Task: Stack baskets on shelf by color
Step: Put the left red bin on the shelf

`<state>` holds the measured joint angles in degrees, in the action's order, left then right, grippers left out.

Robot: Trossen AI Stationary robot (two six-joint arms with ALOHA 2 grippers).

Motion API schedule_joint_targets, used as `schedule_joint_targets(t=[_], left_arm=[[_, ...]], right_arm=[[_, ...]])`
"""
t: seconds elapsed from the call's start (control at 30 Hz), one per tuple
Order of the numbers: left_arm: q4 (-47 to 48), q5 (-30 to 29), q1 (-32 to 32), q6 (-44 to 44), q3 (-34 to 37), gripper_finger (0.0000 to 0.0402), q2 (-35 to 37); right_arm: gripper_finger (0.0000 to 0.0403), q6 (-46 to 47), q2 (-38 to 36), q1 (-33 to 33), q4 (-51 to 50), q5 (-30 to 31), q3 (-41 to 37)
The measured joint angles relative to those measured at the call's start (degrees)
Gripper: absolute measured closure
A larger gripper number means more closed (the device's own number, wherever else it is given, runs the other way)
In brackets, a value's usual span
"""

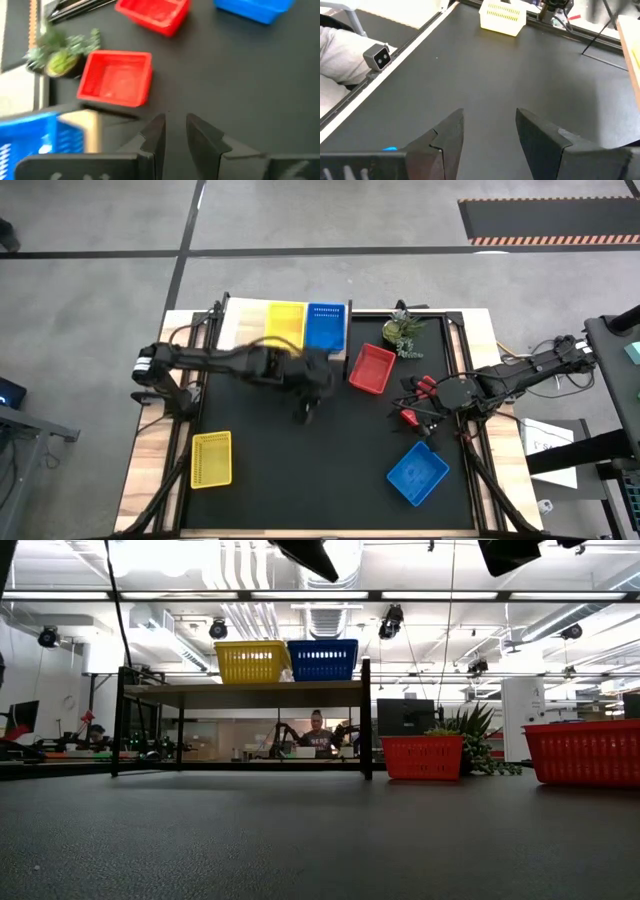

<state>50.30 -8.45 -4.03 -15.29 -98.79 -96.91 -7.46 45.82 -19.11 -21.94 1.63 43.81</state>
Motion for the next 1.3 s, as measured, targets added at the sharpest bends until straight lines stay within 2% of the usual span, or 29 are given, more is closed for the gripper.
schedule_joint_targets(t=[0.17,0.33,0.77,0.97,1.1,1.3], left_arm=[[-4.35,-0.01,-4.62,-0.02,4.61,0.0340,0.79],[-12.79,-0.03,-7.65,-0.01,11.60,0.0340,2.85],[-38.87,-0.13,-10.20,0.09,33.51,0.0340,13.74],[-47.63,-0.29,-10.23,1.53,42.36,0.0340,18.40],[-52.83,-0.50,-10.23,1.49,46.73,0.0340,20.99],[-53.26,-1.13,-10.23,1.47,49.81,0.0340,24.24]], right_arm=[[0.0232,0.00,0.84,0.00,0.81,0.02,0.00],[0.0232,-0.03,3.95,0.00,4.39,0.02,0.00],[0.0232,-1.89,13.69,0.06,14.31,0.32,0.02],[0.0232,5.34,16.31,2.31,14.17,4.45,0.37],[0.0232,10.00,18.06,6.02,13.92,4.52,0.37],[0.0232,16.82,20.85,13.20,10.51,4.56,0.44]])
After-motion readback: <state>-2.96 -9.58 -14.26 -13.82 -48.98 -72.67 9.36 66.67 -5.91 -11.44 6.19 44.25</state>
